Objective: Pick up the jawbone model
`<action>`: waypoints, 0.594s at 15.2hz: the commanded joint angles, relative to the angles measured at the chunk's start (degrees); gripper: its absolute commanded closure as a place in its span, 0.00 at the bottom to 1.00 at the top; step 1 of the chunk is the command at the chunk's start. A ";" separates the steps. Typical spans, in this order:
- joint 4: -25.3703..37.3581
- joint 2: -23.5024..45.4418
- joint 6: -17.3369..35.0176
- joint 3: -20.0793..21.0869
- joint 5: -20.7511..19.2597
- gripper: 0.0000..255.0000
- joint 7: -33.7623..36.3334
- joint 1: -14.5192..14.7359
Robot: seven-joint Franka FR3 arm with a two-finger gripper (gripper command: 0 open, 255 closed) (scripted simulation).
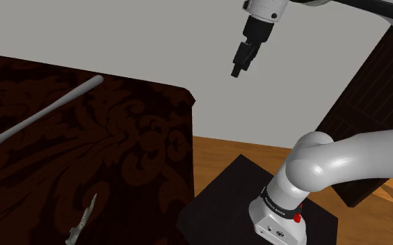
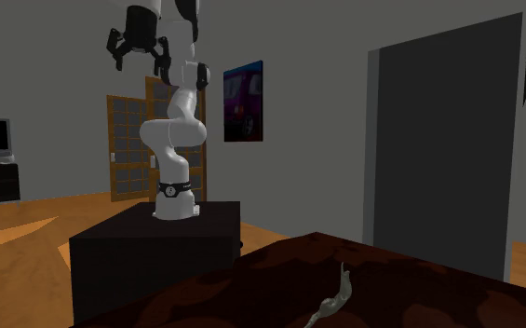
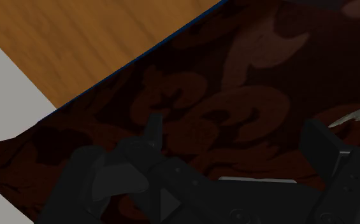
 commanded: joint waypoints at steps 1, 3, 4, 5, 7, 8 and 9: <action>0.00 0.00 0.00 0.00 0.00 0.00 0.00 0.00; -3.35 -1.29 2.00 2.36 1.43 0.00 3.77 0.04; -4.91 -1.81 3.02 3.59 2.20 0.00 5.65 0.07; -6.39 -2.23 4.06 4.84 2.99 0.00 7.54 0.13; -9.10 -2.78 6.21 7.43 4.63 0.00 11.33 0.31; -10.33 -2.90 7.33 8.78 5.49 0.00 13.24 0.41; -11.47 -2.91 8.48 10.16 6.36 0.00 15.14 0.51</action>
